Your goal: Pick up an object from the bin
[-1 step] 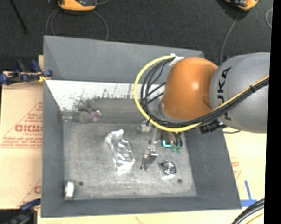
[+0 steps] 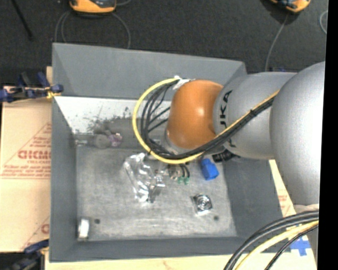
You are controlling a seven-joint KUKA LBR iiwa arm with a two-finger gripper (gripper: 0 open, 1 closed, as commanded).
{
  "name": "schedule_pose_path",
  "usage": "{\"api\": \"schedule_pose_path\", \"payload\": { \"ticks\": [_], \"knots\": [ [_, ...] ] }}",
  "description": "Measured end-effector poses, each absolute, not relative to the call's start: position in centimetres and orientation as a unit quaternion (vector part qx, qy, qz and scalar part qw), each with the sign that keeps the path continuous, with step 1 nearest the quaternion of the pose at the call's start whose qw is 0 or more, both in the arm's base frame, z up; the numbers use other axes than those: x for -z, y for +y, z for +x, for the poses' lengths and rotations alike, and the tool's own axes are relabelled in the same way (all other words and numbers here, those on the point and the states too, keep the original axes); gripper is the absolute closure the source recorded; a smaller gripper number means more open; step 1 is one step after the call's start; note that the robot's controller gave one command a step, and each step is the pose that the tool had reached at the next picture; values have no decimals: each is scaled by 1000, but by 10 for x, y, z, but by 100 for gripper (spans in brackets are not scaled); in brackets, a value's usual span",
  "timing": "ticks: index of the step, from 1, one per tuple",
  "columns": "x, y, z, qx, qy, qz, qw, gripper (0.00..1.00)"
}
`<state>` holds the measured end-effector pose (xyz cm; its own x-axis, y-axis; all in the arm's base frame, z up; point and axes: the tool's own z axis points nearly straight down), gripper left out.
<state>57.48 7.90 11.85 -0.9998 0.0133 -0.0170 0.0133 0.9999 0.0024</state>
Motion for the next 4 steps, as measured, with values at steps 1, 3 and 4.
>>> {"api": "schedule_pose_path", "payload": {
  "ticks": [1,3,4],
  "knots": [
    [-87,80,577,0,999,54,2,0],
    [-199,-3,550,2,990,-142,2,100],
    [-172,-7,620,1,934,-356,1,100]
  ]
}}
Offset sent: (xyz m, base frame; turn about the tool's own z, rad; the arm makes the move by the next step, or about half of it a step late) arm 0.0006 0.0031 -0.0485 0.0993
